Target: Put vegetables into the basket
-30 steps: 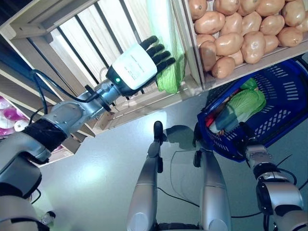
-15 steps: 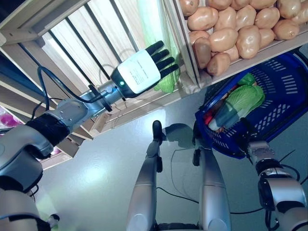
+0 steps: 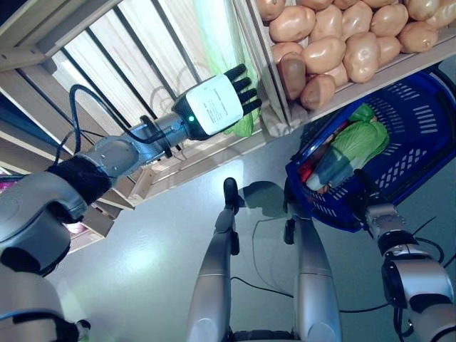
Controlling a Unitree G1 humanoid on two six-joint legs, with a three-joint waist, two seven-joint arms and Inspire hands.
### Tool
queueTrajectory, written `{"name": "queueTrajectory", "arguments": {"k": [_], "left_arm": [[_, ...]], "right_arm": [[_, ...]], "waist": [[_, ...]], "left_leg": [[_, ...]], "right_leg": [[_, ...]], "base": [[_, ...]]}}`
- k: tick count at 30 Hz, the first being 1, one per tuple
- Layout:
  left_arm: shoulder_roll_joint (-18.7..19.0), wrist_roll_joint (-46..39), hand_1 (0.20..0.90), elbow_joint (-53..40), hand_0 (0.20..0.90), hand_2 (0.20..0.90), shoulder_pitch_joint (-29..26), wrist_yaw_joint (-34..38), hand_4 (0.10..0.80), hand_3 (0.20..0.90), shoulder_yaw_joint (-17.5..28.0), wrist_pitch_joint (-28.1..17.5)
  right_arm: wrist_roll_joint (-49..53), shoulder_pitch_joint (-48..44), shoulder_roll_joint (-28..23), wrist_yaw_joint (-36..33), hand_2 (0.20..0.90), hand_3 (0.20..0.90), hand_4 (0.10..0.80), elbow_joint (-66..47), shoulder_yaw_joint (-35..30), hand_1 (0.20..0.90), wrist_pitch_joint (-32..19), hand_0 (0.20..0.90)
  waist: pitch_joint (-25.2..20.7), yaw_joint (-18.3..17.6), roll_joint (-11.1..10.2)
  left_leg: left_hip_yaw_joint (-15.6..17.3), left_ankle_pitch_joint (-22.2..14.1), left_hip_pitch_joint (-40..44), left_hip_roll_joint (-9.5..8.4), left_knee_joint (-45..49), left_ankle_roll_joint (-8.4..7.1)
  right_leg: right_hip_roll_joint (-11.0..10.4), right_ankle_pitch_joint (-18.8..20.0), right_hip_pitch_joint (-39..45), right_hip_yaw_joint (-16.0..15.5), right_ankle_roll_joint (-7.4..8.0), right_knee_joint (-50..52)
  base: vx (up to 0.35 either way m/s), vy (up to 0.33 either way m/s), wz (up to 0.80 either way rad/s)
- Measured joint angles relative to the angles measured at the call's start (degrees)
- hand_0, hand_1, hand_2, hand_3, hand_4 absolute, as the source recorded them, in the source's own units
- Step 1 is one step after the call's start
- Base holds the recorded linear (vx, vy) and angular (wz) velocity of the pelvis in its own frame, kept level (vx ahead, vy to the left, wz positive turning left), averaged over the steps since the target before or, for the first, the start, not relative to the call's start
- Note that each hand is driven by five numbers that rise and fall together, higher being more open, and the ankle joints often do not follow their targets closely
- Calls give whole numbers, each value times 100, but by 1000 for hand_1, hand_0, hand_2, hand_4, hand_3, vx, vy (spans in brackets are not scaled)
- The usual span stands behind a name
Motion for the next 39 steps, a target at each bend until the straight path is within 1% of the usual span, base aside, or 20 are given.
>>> {"name": "queueTrajectory", "arguments": {"k": [4, 8, 10, 16, 17, 18, 19, 20, 21, 22, 26, 33, 36, 39], "left_arm": [[-186, 9, 900, 26, 900, 900, -209, -538, 800, 900, -169, 167], [-363, 9, 900, 185, 900, 900, -214, -745, 800, 900, -174, 309], [-443, 9, 900, 305, 900, 900, -211, -662, 800, 900, -175, 343], [-540, 123, 900, 1030, 900, 900, -209, 329, 800, 900, -153, 193], [-598, 142, 754, 1288, 754, 754, -205, 605, 703, 754, -132, 155], [-631, 142, 582, 1426, 582, 582, -197, 749, 588, 582, -97, 152], [-641, 138, 495, 1516, 495, 495, -174, 874, 530, 495, -44, 149], [-665, 129, 382, 1625, 382, 382, -121, 1002, 455, 382, 60, 140], [-666, 129, 300, 1659, 300, 300, -110, 1055, 400, 300, 75, 139], [-714, 129, 300, 1781, 300, 300, -90, 1244, 400, 300, 121, 138], [-892, 99, 300, 1995, 300, 300, -86, 1436, 400, 300, 309, 158], [-982, 95, 300, 2219, 300, 300, 43, 1834, 400, 300, 483, 260], [-1085, -8, 300, 2334, 300, 300, 86, 1993, 400, 300, 527, 314], [-1099, -137, 300, 2377, 300, 300, 207, 2096, 400, 300, 707, 362]], "right_arm": [[-47, -55, -10, 112, 900, 900, 800, 103, 5, 900, 5, 900], [-32, -97, -9, 206, 900, 900, 800, 123, 5, 900, 27, 900], [-34, -108, -8, 237, 900, 900, 800, 119, 5, 900, 60, 900], [-15, -123, -12, 346, 900, 900, 800, 104, 13, 900, 86, 900], [-15, -112, -12, 355, 900, 900, 800, 65, 22, 900, 86, 900], [-16, -103, -12, 355, 900, 900, 800, 24, 24, 900, 86, 900], [-16, -100, -13, 354, 900, 900, 800, -23, 27, 900, 86, 900], [-17, -96, -13, 354, 900, 900, 800, -75, 32, 900, 86, 900], [-17, -96, -13, 354, 900, 900, 800, -103, 35, 900, 86, 900], [-20, -94, -13, 352, 900, 900, 800, -171, 51, 900, 86, 900], [-23, -85, -32, 334, 900, 900, 800, -220, 234, 900, 86, 900], [-26, -94, -35, 181, 900, 900, 800, -320, 254, 900, 85, 900], [-29, -94, -34, 156, 900, 900, 800, -332, 256, 900, 85, 900], [-31, -93, -30, 155, 900, 900, 800, -347, 321, 900, 83, 900]], "waist": [[-1, -11, -1], [-1, -76, -2], [-1, -112, -2], [-1, -179, -4], [-1, -190, -5], [-2, -204, -6], [-2, -224, -8], [-2, -247, -8], [-2, -260, -9], [-1, -290, -9], [-1, -308, -13], [-1, -320, -20], [1, -321, -30], [-1, -340, -71]], "left_leg": [[73, -19, 0, -3, 16, 17], [107, -40, -1, -10, 44, 32], [106, -41, -5, -10, 54, 34], [104, -49, -32, -8, 124, 39], [103, -67, -65, -5, 174, 42], [104, -88, -111, -3, 222, 49], [106, -91, -147, -7, 241, 54], [111, -100, -183, -11, 271, 65], [112, -107, -203, -10, 293, 69], [113, -127, -248, -10, 339, 75], [111, -159, -276, -3, 391, 75], [111, -175, -317, 6, 405, 76], [109, -179, -320, 1, 409, 81], [110, -179, -314, 1, 409, 82]], "right_leg": [[2, 14, -16, 68, 22, 2], [-22, 22, -22, 86, 34, 9], [-25, 23, -22, 87, 35, 14], [-3, 38, -23, 98, 42, 23], [5, 44, -31, 113, 50, 24], [10, 48, -51, 116, 54, 27], [8, 58, -77, 124, 62, 28], [7, 67, -103, 133, 67, 27], [7, 70, -114, 134, 69, 28], [7, 79, -137, 136, 73, 24], [20, 81, -142, 145, 75, 20], [34, 89, -174, 158, 77, 3], [32, 92, -174, 163, 81, 0], [34, 100, -172, 175, 87, -4]], "base": [[14, 6, -5], [16, 4, -4], [0, 0, 0], [-3, 7, 0], [-21, 54, 0], [-20, 57, 1], [-13, 45, 0], [0, 0, 0], [0, 0, 0], [0, 0, 0], [-8, 13, -2], [-8, 28, 0], [0, 0, 0], [-6, 25, -2]]}}
